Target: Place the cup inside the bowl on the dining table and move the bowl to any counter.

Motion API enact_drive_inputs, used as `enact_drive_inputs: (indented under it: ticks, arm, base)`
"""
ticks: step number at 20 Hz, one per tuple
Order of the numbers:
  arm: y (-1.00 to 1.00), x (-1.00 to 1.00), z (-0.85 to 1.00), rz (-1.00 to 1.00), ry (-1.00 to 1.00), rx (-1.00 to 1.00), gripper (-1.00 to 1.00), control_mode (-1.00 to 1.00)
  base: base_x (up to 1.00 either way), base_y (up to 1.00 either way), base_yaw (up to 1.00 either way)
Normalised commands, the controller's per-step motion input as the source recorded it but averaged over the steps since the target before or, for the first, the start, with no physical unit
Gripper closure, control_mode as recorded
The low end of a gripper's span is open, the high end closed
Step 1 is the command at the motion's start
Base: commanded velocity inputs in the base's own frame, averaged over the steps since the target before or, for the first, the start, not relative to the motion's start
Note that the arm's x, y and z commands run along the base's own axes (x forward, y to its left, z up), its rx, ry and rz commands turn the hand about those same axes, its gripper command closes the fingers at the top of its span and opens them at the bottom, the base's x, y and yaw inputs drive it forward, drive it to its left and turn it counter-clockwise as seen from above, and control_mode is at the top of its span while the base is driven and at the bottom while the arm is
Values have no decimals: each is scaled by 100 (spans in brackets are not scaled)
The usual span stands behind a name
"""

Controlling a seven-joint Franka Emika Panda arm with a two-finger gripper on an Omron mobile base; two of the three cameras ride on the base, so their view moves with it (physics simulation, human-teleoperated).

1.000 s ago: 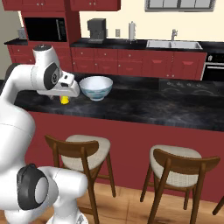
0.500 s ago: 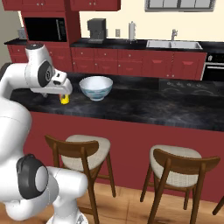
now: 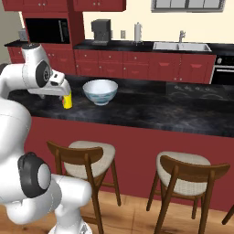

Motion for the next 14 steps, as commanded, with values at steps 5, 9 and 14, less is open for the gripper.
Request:
enact_drive_inputs:
  ticks: [5, 9, 14]
  arm:
    - [16, 11, 5, 0, 0, 0, -100, -100]
    - [14, 4, 3, 0, -1, 0, -100, -100]
    - [9, 1, 1, 0, -9, 0, -100, -100]
  base:
    - [0, 0, 0]
    - [0, 0, 0]
    - [0, 0, 0]
